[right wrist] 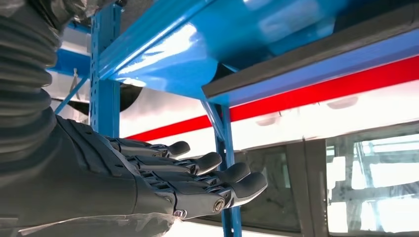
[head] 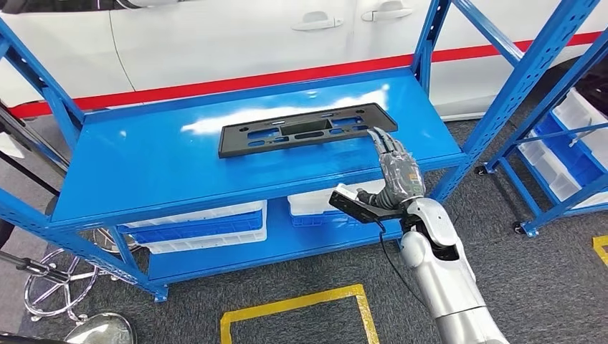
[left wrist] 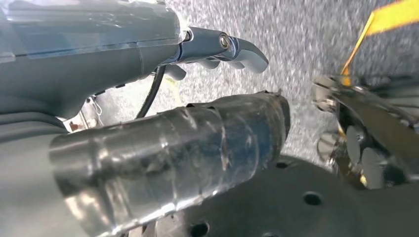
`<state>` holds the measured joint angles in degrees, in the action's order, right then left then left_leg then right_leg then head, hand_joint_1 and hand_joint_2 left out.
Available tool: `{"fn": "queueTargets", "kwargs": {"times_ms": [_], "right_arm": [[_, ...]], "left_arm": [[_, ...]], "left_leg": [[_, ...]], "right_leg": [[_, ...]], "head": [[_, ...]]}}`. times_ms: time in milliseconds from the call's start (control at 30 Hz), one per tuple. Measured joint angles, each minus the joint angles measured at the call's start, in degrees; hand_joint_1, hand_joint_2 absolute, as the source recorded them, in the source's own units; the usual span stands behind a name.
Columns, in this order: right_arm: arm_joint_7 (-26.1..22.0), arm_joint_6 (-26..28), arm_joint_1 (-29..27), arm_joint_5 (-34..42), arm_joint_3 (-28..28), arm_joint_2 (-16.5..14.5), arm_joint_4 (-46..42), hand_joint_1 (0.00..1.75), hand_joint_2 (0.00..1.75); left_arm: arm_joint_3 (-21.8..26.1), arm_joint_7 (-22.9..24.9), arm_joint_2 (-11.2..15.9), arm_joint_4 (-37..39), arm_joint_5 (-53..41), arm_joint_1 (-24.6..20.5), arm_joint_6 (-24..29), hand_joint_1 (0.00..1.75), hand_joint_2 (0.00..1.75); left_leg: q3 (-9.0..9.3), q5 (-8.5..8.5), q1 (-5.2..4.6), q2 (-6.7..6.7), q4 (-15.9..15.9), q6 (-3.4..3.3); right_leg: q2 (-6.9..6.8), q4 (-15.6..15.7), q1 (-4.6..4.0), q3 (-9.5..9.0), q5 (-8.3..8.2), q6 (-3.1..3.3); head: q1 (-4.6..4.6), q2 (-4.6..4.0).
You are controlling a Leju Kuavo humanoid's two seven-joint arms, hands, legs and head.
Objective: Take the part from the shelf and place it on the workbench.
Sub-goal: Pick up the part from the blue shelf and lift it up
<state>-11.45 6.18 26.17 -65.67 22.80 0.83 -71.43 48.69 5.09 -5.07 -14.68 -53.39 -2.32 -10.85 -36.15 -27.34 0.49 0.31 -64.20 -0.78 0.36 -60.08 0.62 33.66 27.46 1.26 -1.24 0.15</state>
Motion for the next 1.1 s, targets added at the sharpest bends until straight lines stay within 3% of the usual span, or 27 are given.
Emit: {"fn": "queueTargets", "kwargs": {"times_ms": [67, 200, 267, 333, 367, 400, 467, 533, 567, 667, 733, 833, 867, 900, 933, 1000, 1033, 1100], "right_arm": [[0.00, 0.00, 0.12, -0.05, 0.09, -0.15, 0.07, 0.00, 1.75], [0.01, 0.03, 0.29, -0.17, 0.33, -0.33, 0.16, 0.00, 1.75], [0.01, 0.06, 0.40, -0.31, 0.47, -0.37, 0.25, 0.00, 1.75], [0.04, 0.08, 0.33, -0.54, 0.64, -0.37, 0.52, 0.00, 1.75], [0.05, 0.07, 0.25, -0.66, 0.73, -0.38, 0.70, 0.00, 1.75], [0.07, 0.07, 0.20, -0.73, 0.80, -0.38, 0.87, 0.00, 1.75], [0.09, 0.07, 0.25, -0.80, 0.88, -0.39, 1.08, 0.00, 1.75], [0.09, 0.06, 0.40, -0.81, 0.92, -0.43, 1.19, 0.00, 1.75], [0.09, 0.05, 0.45, -0.81, 0.95, -0.48, 1.24, 0.00, 1.75], [0.14, 0.05, 0.50, -0.83, 1.00, -0.63, 1.43, 0.00, 1.75], [0.22, 0.06, 0.65, -0.89, 1.01, -0.79, 1.52, 0.00, 1.75], [0.26, 0.03, 0.87, -1.03, 1.11, -1.21, 1.96, 0.00, 1.75], [0.26, 0.03, 0.88, -1.08, 1.20, -1.29, 2.22, 0.00, 1.75], [0.27, 0.03, 0.87, -1.12, 1.27, -1.38, 2.48, 0.00, 1.75], [0.27, 0.04, 0.87, -1.16, 1.33, -1.47, 2.72, 0.00, 1.75], [0.28, 0.08, 0.89, -1.17, 1.37, -1.67, 3.06, 0.00, 1.75], [0.29, 0.09, 0.96, -1.18, 1.38, -1.74, 3.20, 0.00, 1.75], [0.32, 0.10, 1.11, -1.21, 1.40, -1.82, 3.47, 0.00, 1.75]], "left_arm": [[0.06, -0.01, 0.05, -0.01, -0.09, -0.08, 0.01, 0.00, 0.00], [0.09, -0.13, -0.02, -0.01, -0.44, -0.21, -0.02, 0.00, 0.00], [0.09, -0.17, -0.10, -0.01, -0.72, -0.13, -0.05, 0.00, 0.00], [0.08, -0.29, -0.11, -0.01, -1.04, -0.11, -0.05, 0.00, 0.00], [0.08, -0.37, -0.11, -0.01, -1.18, -0.14, -0.05, 0.00, 0.00], [0.07, -0.43, -0.11, -0.01, -1.30, -0.18, -0.06, 0.00, 0.00], [0.07, -0.49, -0.18, -0.01, -1.37, -0.19, -0.07, 0.00, 0.00], [0.07, -0.51, -0.25, -0.01, -1.40, -0.13, -0.09, 0.00, 0.00], [0.07, -0.53, -0.26, -0.01, -1.44, -0.11, -0.09, 0.00, 0.00], [0.07, -0.62, -0.25, -0.02, -1.61, -0.17, -0.11, 0.00, 0.00], [0.07, -0.69, -0.23, -0.03, -1.74, -0.20, -0.11, 0.00, 0.00], [0.07, -0.79, -0.22, -0.03, -2.09, -0.22, -0.11, 0.00, 0.00], [0.07, -0.80, -0.23, -0.03, -2.21, -0.22, -0.12, 0.00, 0.00], [0.07, -0.81, -0.24, -0.03, -2.30, -0.20, -0.14, 0.00, 0.00], [0.07, -0.81, -0.24, -0.03, -2.34, -0.17, -0.15, 0.00, 0.00], [0.08, -0.81, -0.20, -0.03, -2.36, -0.08, -0.16, 0.00, 0.00], [0.09, -0.80, -0.17, -0.03, -2.37, -0.05, -0.15, 0.00, 0.00], [0.11, -0.80, -0.15, -0.03, -2.37, -0.15, -0.13, 0.00, 0.00]], "left_leg": [[1.90, 1.06, -0.34, -0.09, 4.31, -0.57], [2.80, 0.93, -0.14, -0.12, 5.86, -1.21], [3.44, 0.97, 0.09, 0.01, 6.46, -1.74], [3.65, 0.73, 0.07, 0.05, 6.42, -2.11], [3.77, 0.56, 0.06, -0.01, 6.34, -2.17], [3.96, 0.33, 0.07, -0.08, 6.23, -2.17], [4.62, -0.37, 0.09, -0.24, 5.95, -1.87], [5.02, -1.11, -0.08, -0.27, 5.60, -1.30], [5.00, -1.29, -0.18, -0.27, 5.49, -0.99], [4.90, -1.56, -0.17, -0.24, 5.49, -0.18], [4.17, -2.89, -0.03, -0.23, 3.53, 0.37], [-1.44, -6.94, 0.12, -0.24, -6.76, 0.98], [-3.32, -7.33, 0.14, -0.23, -9.54, 1.08], [-4.30, -6.63, 0.15, -0.23, -10.45, 1.11], [-4.14, -4.81, 0.15, -0.23, -9.07, 1.06], [-1.31, -0.07, 0.13, -0.25, -1.87, 0.71], [0.20, 1.35, 0.02, -0.29, 1.52, 0.50], [1.57, 1.66, -0.27, -0.34, 4.63, 0.08]], "right_leg": [[0.01, 0.00, -0.07, -0.08, 0.21, -0.46], [-0.11, -0.62, -0.06, 0.15, 0.89, -1.57], [-0.14, -5.48, 0.02, 2.43, 3.42, -1.95], [-0.15, -12.79, 0.15, 6.43, 6.11, -2.20], [-0.16, -14.98, 0.24, 7.87, 6.27, -2.31], [-0.18, -15.20, 0.33, 8.38, 5.35, -2.38], [-0.28, -9.27, 0.48, 6.21, 0.89, -2.30], [-0.36, -2.71, 0.30, 3.16, -1.78, -1.94], [-0.37, -1.14, 0.17, 2.42, -1.89, -1.72], [-0.28, -0.33, 0.08, 1.97, -1.35, -0.99], [-0.23, 0.25, 0.29, 1.40, -1.32, -0.44], [-0.29, 0.55, 0.30, 0.81, -1.01, 0.18], [-0.30, 0.54, 0.26, 0.66, -0.85, 0.28], [-0.27, 0.53, 0.23, 0.45, -0.68, 0.32], [-0.21, 0.53, 0.22, 0.14, -0.47, 0.30], [-0.06, 0.53, 0.20, -0.65, 0.05, 0.06], [0.00, 0.47, 0.12, -0.90, 0.30, -0.14], [0.00, 0.47, 0.01, -0.93, 0.52, -0.63]], "head": [[0.01, 0.00], [0.06, 0.00], [0.10, 0.00], [0.11, 0.00], [0.11, 0.00], [0.12, 0.00], [0.13, 0.00], [0.13, 0.00], [0.09, 0.00], [0.04, 0.00], [0.02, 0.00], [-0.02, 0.00], [-0.02, 0.00], [-0.01, 0.00], [-0.02, 0.00], [-0.01, 0.00], [-0.01, 0.00], [0.01, 0.00]]}}
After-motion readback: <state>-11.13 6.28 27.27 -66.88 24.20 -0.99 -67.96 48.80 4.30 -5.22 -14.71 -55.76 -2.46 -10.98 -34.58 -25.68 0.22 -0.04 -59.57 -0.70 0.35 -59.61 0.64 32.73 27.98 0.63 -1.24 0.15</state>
